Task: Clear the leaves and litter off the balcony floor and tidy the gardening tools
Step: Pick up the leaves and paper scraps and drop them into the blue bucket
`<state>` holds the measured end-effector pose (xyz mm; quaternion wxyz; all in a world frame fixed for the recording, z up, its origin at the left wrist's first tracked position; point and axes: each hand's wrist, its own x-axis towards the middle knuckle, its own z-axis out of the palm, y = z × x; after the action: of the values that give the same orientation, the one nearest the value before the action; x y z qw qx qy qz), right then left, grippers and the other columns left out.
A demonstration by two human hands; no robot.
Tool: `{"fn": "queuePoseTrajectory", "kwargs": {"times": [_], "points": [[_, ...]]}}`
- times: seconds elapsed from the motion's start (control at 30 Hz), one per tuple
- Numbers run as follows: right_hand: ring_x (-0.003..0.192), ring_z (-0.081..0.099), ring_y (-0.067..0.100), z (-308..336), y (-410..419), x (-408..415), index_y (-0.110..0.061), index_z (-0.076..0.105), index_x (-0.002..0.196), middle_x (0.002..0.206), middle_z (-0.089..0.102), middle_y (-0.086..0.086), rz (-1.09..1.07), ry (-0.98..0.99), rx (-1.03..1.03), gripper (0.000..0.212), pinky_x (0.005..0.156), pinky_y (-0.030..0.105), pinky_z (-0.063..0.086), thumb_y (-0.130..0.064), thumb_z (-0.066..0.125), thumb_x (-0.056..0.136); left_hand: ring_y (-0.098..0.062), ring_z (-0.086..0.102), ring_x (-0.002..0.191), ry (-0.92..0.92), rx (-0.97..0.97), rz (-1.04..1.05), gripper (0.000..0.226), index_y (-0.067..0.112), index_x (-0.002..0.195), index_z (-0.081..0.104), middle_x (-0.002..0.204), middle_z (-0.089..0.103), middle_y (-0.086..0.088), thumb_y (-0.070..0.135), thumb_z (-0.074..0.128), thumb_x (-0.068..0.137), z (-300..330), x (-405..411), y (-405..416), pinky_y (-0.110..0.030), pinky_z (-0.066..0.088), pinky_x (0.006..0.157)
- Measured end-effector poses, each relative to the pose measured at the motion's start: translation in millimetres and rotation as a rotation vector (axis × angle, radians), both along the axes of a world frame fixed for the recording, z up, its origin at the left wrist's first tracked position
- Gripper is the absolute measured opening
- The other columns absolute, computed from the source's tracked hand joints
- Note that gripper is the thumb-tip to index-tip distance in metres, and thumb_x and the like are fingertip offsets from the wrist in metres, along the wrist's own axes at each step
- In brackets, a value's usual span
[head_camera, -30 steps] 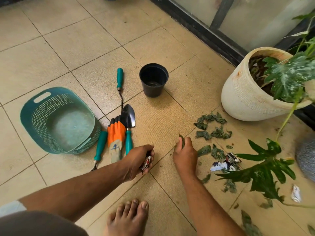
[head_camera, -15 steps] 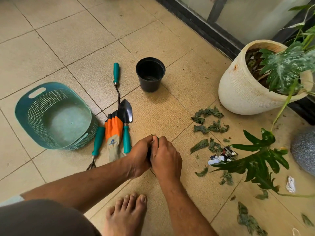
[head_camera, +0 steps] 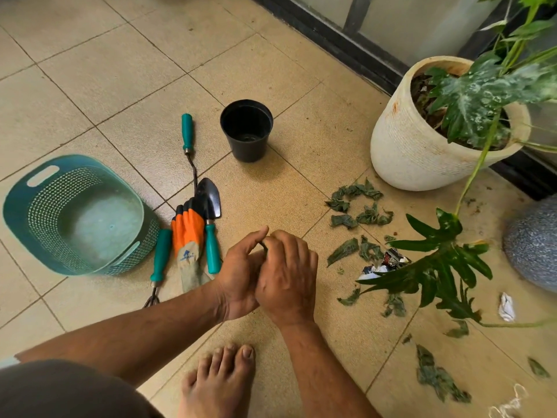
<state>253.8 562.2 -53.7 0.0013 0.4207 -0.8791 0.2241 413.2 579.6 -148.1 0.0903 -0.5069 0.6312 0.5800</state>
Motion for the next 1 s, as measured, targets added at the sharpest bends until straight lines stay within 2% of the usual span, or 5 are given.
{"fn": "queuePoseTrajectory", "kwargs": {"times": [0.23, 0.4, 0.67, 0.87, 1.0], "points": [[0.162, 0.003, 0.016, 5.2, 1.5, 5.5, -0.023, 0.030, 0.165, 0.175, 0.014, -0.002, -0.084, -0.125, 0.083, 0.065, 0.126, 0.054, 0.020, -0.045, 0.009, 0.108, -0.050, 0.074, 0.105, 0.232, 0.027, 0.045, 0.063, 0.049, 0.125, 0.071, 0.116, 0.073, -0.017, 0.077, 0.024, 0.095, -70.9, 16.8, 1.6, -0.047, 0.014, 0.125], [0.162, -0.007, 0.018, 20.8, -3.8, 5.0, -0.021, 0.000, 0.169, 0.177, -0.005, -0.002, -0.163, -0.140, 0.028, 0.067, 0.127, 0.060, 0.014, -0.041, 0.012, 0.105, -0.038, 0.080, 0.086, 0.112, -0.062, 0.060, 0.040, 0.028, 0.101, 0.084, 0.100, 0.082, -0.009, 0.044, 0.047, 0.099, -5.8, -0.2, -8.2, -0.048, 0.056, 0.081], [0.163, 0.000, 0.023, 25.7, -1.0, -3.8, -0.022, 0.011, 0.169, 0.177, 0.000, 0.001, -0.080, -0.151, -0.102, 0.066, 0.123, 0.065, 0.018, -0.037, 0.017, 0.104, -0.044, 0.078, 0.096, 0.204, -0.114, 0.054, 0.049, 0.031, 0.124, 0.059, 0.114, 0.079, -0.017, 0.055, 0.018, 0.111, -28.8, -5.9, 3.5, -0.058, 0.053, 0.094], [0.161, 0.015, 0.016, 7.7, -5.3, -14.9, -0.020, 0.026, 0.166, 0.174, 0.019, -0.005, -0.002, -0.402, -0.319, 0.061, 0.124, 0.055, 0.027, -0.036, 0.018, 0.108, -0.046, 0.079, 0.086, 0.259, -0.177, -0.025, 0.052, 0.025, 0.125, 0.055, 0.111, 0.077, -0.023, 0.051, 0.012, 0.114, -32.9, -1.9, -2.1, -0.029, -0.004, 0.131], [0.148, 0.035, 0.016, -12.6, -1.1, -79.6, -0.029, 0.043, 0.156, 0.165, 0.035, -0.003, -0.378, -0.273, -0.240, 0.052, 0.108, 0.054, 0.048, -0.044, 0.045, 0.106, -0.037, 0.079, 0.076, 0.315, 0.034, -0.030, 0.050, 0.023, 0.119, 0.057, 0.148, 0.055, -0.003, 0.056, 0.019, 0.113, 6.7, -47.8, -28.9, -0.034, 0.018, 0.129]]}}
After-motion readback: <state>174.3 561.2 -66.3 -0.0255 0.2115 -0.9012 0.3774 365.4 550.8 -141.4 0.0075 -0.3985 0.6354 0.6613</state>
